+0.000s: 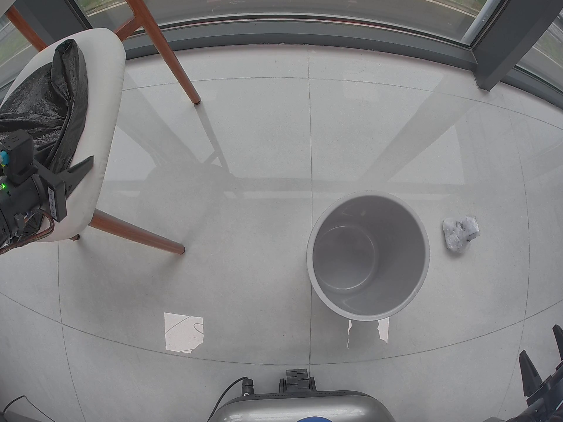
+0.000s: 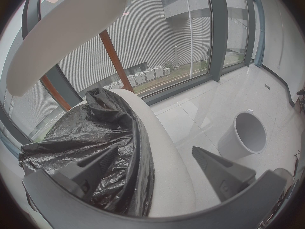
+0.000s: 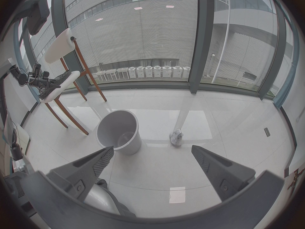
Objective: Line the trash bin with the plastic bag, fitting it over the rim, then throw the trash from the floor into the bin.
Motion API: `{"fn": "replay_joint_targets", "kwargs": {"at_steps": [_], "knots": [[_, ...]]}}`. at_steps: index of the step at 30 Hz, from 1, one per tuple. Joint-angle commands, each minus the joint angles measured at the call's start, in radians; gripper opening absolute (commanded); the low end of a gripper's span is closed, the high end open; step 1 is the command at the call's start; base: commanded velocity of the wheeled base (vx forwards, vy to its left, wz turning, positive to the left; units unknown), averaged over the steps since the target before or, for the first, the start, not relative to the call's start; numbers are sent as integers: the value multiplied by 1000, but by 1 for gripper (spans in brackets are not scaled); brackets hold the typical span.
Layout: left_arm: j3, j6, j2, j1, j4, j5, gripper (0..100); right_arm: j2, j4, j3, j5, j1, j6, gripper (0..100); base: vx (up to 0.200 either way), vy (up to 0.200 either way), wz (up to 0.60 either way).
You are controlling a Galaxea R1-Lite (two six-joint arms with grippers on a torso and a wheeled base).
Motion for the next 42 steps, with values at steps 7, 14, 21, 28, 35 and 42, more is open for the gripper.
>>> {"fn": "replay_joint_targets", "kwargs": {"at_steps": [7,14,21,28,35,42], "knots": [[9,-8,2,8,5,-7,0,0,0,18,1,-1,-1,100,0,0,0],[0,-136,-75,-17,45,-7,0,0,0,18,1,1,-1,100,0,0,0],[36,-494,-396,-167,329,-1,0,0,0,18,-1,1,2,100,0,0,0],[45,-544,-501,-173,457,-21,0,0,0,18,1,1,2,100,0,-143,0],[49,-544,-512,-196,461,-226,0,0,0,18,1,1,2,100,0,-200,0],[49,-544,-491,-196,461,-363,0,0,0,18,1,1,2,100,0,-200,0]]}}
